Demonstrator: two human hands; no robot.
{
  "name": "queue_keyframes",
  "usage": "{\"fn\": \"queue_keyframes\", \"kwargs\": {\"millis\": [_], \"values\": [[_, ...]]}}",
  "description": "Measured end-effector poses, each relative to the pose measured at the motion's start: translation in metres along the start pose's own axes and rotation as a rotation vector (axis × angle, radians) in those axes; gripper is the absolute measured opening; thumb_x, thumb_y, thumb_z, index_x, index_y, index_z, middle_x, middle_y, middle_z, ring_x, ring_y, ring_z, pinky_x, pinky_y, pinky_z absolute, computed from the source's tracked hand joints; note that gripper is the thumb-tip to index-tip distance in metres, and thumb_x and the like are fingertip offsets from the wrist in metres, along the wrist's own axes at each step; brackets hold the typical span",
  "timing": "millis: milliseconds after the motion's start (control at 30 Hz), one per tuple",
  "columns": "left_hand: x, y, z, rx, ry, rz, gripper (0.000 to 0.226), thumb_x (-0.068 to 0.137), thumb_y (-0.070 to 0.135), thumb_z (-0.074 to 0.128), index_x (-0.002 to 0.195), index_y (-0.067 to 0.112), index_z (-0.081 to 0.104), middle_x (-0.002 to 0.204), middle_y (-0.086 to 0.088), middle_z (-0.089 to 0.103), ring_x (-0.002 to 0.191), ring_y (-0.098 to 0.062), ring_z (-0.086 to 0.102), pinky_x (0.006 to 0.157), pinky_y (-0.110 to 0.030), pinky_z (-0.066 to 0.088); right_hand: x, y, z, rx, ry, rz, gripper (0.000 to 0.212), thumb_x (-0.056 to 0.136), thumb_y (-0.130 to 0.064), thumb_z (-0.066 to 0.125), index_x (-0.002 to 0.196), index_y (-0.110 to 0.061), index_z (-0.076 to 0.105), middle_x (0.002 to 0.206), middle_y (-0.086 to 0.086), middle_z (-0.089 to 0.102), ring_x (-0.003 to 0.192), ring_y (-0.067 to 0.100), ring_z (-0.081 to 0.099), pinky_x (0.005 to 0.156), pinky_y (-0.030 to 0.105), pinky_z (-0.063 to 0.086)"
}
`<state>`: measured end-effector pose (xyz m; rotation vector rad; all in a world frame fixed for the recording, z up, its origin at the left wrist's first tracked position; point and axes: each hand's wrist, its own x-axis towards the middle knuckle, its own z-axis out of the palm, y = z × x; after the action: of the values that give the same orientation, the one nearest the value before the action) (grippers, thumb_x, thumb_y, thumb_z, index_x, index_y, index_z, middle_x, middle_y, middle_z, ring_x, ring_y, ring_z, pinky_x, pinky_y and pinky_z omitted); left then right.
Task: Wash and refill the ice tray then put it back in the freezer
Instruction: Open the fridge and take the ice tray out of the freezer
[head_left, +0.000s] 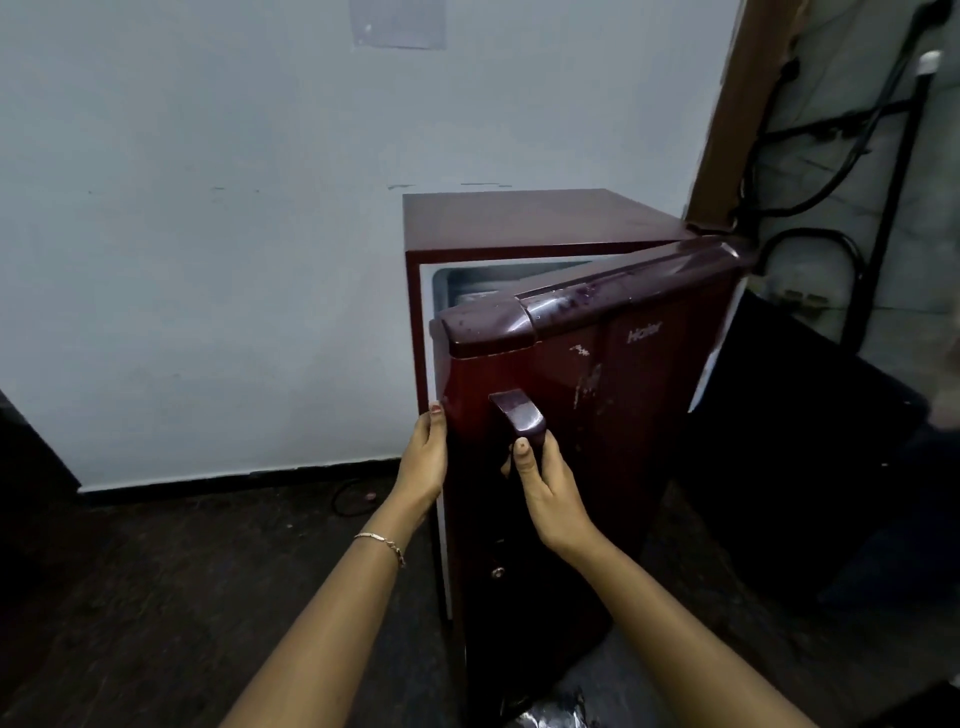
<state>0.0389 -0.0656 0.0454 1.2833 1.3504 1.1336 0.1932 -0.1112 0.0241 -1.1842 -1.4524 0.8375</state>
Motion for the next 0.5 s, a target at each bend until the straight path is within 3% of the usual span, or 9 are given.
{"fn": "queue_keyframes", "kwargs": {"millis": [100,233,300,367,433,500], "values": [[-0.031,-0.003,0.014,-0.050,-0.065,0.005,0.066,0.092,0.065,0.022,0.140,0.024,0.042,0.132,0.007,0.049,0.121,-0.008,0.044,0.103,-0.029,0.036,-0.030,-0.003,-0.018,-0.009,0.077,0.023,0.067,0.077,-0.084,0.032,0.098,-0.022,0.051,0.081,-0.005,0.062,0.076,0.005,0.061,0.074,0.025,0.051],[-0.067,-0.013,0.032,-0.093,-0.122,-0.003,0.076,0.083,0.072,0.024,0.136,0.025,0.051,0.131,0.007,0.054,0.122,-0.012,0.049,0.108,-0.034,0.036,-0.068,-0.011,-0.046,0.029,0.202,0.034,0.079,0.074,-0.087,0.031,0.099,-0.015,0.051,0.082,-0.001,0.063,0.075,0.003,0.061,0.072,0.021,0.050],[-0.081,-0.017,0.042,-0.120,-0.149,0.007,0.070,0.082,0.071,0.027,0.121,0.025,0.061,0.121,0.003,0.064,0.116,-0.015,0.057,0.105,-0.035,0.042,-0.087,-0.016,-0.062,0.069,0.275,0.030,0.082,0.080,-0.081,0.032,0.106,-0.005,0.052,0.086,0.007,0.064,0.080,0.005,0.063,0.071,0.023,0.048],[-0.095,-0.016,0.056,-0.151,-0.170,0.023,0.056,0.087,0.063,0.031,0.107,0.023,0.065,0.104,0.001,0.069,0.101,-0.017,0.064,0.091,-0.031,0.050,-0.105,-0.016,-0.081,0.118,0.360,0.026,0.079,0.087,-0.073,0.032,0.109,0.000,0.052,0.096,0.017,0.061,0.086,0.013,0.061,0.075,0.027,0.047],[-0.111,-0.013,0.073,-0.165,-0.187,0.042,0.042,0.094,0.052,0.035,0.099,0.018,0.060,0.096,-0.006,0.067,0.087,-0.020,0.065,0.075,-0.028,0.053,-0.122,-0.018,-0.102,0.130,0.454,0.053,0.077,0.086,-0.074,0.031,0.108,-0.004,0.054,0.094,0.010,0.062,0.086,0.014,0.060,0.078,0.024,0.048],[-0.123,-0.014,0.089,-0.110,-0.208,0.101,0.027,0.096,0.042,0.044,0.098,0.018,0.055,0.097,-0.011,0.065,0.081,-0.023,0.066,0.075,-0.039,0.057,-0.136,-0.015,-0.123,0.137,0.549,0.115,0.075,0.086,-0.075,0.030,0.115,-0.011,0.056,0.091,-0.012,0.062,0.092,0.002,0.061,0.083,0.016,0.045]]}}
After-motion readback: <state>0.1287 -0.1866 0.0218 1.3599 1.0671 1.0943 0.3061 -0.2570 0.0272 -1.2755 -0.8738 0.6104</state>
